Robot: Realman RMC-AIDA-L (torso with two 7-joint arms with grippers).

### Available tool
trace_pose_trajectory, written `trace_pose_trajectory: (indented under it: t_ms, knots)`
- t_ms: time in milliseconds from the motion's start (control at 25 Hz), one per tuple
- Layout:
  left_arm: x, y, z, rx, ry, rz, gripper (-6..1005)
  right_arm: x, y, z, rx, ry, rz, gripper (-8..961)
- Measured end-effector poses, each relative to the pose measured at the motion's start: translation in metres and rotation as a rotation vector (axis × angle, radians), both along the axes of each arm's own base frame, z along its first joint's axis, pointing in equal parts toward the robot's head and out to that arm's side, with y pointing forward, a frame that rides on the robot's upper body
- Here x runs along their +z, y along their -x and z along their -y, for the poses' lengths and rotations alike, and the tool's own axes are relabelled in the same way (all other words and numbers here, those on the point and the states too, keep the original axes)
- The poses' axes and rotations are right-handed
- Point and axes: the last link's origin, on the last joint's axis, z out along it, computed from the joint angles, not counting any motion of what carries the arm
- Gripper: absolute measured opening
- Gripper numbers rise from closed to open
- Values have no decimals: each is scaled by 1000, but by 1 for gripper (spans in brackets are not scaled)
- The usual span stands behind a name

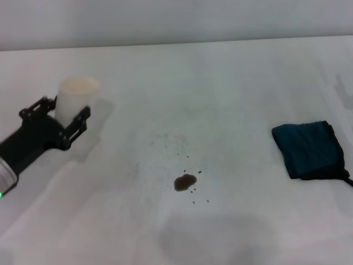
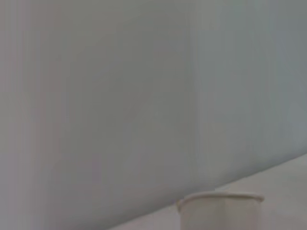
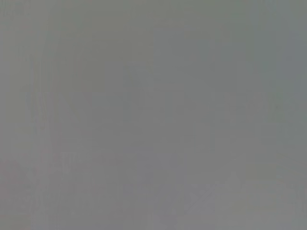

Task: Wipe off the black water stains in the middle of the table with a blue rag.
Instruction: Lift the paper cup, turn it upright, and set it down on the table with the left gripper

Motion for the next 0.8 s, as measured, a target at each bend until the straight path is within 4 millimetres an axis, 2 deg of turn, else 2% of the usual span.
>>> trace_pose_trajectory:
  t_ms: [280,800]
  knots:
    - [-18,16,22,71,1,-44,591,4,-1,-2,1,-6,17,808]
    - [-32,21,36,73,-9,-114,590,7,-2,-2,-1,-2,36,808]
